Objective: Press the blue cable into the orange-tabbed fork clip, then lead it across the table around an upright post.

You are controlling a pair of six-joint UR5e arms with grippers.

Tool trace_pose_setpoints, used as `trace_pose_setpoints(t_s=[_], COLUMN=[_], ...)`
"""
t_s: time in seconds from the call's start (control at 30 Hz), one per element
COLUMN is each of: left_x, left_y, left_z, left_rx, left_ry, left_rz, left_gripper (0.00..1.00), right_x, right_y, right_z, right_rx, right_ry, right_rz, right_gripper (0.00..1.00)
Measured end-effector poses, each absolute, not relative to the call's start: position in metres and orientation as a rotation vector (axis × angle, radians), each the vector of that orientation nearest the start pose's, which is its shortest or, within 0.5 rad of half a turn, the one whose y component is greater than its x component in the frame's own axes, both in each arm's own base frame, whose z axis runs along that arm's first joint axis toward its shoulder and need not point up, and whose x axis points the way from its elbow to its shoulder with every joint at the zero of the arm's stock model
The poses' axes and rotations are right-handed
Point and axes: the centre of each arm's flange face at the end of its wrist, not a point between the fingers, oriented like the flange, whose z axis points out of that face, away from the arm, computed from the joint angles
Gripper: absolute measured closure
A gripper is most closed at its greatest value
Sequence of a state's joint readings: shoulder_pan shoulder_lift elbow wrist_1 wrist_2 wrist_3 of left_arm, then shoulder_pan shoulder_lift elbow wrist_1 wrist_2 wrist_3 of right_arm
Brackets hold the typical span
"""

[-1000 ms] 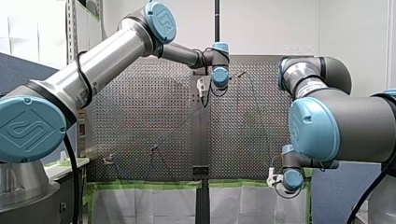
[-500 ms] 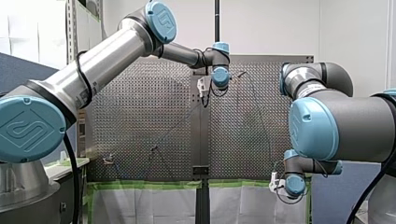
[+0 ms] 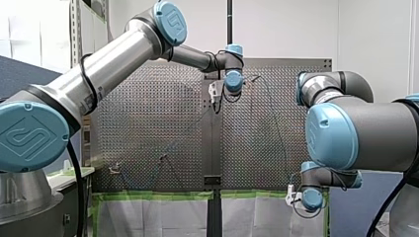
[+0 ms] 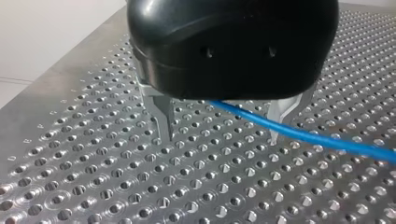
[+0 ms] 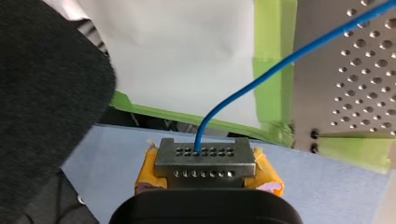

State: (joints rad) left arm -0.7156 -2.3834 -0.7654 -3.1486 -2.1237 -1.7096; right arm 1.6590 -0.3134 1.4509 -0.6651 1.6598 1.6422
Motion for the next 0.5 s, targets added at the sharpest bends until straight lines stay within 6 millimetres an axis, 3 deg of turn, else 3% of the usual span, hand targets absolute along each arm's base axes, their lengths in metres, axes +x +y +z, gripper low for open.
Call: trace_pose_setpoints(t_s=[0.5], left_x=[0.529], left_y=[-0.57], left_z=[0.344], left_rx=[-0.014], left_ry=[1.673], left_rz=[-0.254], left_gripper=[0.0], right_x=[0.177], right_y=[-0.612], right_z=[-0.191], right_rx=[1.504], right_ry=[-1.551], right_rz=[0.956], right_gripper=[1.0])
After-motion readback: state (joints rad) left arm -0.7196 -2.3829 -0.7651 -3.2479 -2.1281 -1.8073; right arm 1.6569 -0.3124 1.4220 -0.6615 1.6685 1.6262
